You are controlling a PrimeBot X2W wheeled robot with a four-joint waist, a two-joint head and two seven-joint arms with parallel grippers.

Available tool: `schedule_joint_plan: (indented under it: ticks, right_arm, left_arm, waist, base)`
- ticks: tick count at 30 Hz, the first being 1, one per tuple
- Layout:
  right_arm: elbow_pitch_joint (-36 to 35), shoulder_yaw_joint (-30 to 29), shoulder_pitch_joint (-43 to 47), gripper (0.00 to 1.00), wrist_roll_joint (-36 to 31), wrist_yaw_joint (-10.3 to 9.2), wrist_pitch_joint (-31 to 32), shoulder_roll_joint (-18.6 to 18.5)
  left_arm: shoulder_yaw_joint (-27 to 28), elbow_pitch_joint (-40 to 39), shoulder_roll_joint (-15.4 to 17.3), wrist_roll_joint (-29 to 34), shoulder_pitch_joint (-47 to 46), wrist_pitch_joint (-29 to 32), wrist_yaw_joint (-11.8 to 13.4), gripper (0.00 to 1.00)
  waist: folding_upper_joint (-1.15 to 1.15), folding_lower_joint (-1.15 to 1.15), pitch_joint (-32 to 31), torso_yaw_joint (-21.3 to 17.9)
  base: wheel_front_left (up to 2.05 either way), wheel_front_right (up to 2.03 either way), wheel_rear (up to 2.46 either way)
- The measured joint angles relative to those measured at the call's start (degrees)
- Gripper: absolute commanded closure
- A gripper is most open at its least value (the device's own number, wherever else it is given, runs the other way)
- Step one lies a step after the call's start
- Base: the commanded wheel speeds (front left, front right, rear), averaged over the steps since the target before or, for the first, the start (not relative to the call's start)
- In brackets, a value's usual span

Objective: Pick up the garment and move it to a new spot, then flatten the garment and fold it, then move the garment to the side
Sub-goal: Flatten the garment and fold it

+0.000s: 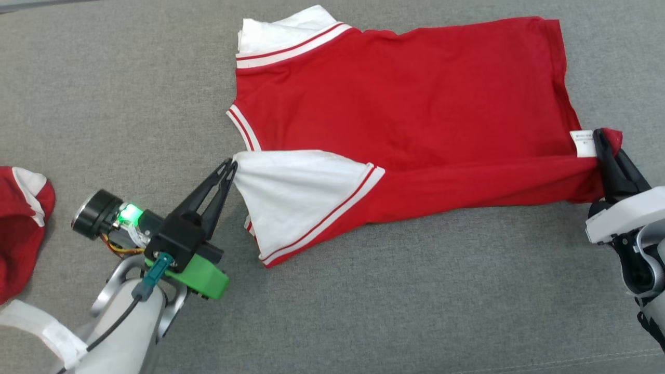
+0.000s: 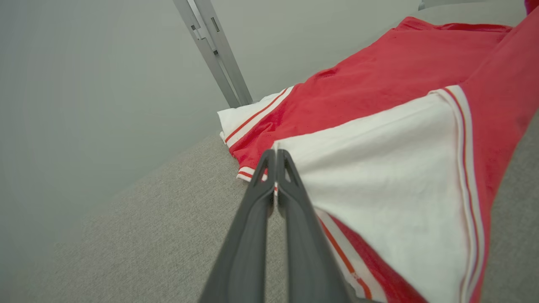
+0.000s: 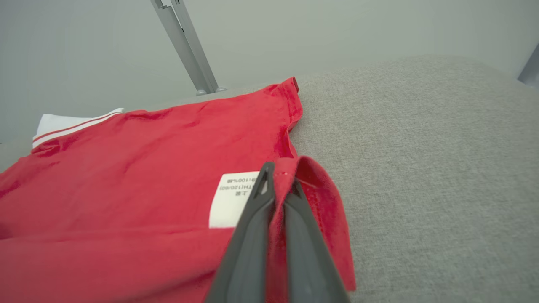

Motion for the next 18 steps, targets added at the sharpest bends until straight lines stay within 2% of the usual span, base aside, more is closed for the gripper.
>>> schedule_joint_plan:
  ticks: [11, 12, 13, 14, 16, 17, 18]
  right_arm:
    - [4.3, 1.1, -7.5, 1.0, -0.4, 0.0, 0.0, 0.9]
    - [4.5, 1.1, -7.8, 0.84, -0.4, 0.0, 0.0, 1.1]
    - [4.8, 0.9, -8.1, 0.84, -0.4, 0.0, 0.0, 1.3]
    - [5.0, 0.8, -8.3, 0.0, -0.4, 0.0, 0.0, 1.5]
    - [5.1, -0.2, -8.7, 0.0, -0.6, 0.0, 0.0, 2.0]
    - [4.9, -0.6, -8.7, 0.0, -0.7, 0.0, 0.0, 2.1]
    - [4.4, -1.0, -8.5, 0.0, -1.0, 0.0, 0.0, 2.1]
  left_arm:
    - [-1.2, 2.6, 0.4, 3.0, -11.6, 0.0, 0.3, 1.0]
    - [-1.3, 3.0, 0.4, 3.1, -12.0, 0.0, 0.3, 1.0]
    - [-1.6, 3.2, 0.4, 3.3, -12.2, 0.0, 0.4, 1.0]
    - [-1.8, 3.5, 0.4, 3.4, -12.4, 0.0, 0.4, 1.0]
    - [-2.0, 4.1, 0.4, 3.3, -12.5, 0.0, 0.9, 1.0]
    - [-2.0, 4.5, 0.3, 3.2, -12.4, 0.0, 1.2, 0.82]
    - [-2.0, 4.9, 0.1, 2.8, -12.2, 0.0, 1.4, 0.6]
  waist:
    - [0.0, 0.0, 5.2, 0.0]
    - [0.0, 0.0, 5.5, 0.0]
    - [0.0, 0.0, 5.9, -0.1]
    - [0.0, 0.0, 6.2, -0.1]
    - [0.0, 0.0, 6.4, -0.3]
    - [0.0, 0.01, 6.4, -0.4]
    - [0.0, 0.01, 6.3, -0.5]
  base:
    - [0.0, 0.0, 0.0]
    - [0.0, 0.0, 0.0]
    - [0.0, 0.0, 0.0]
    - [0.0, 0.0, 0.0]
    - [0.0, 0.0, 0.0]
    - [0.0, 0.0, 0.0]
    - [0.0, 0.0, 0.0]
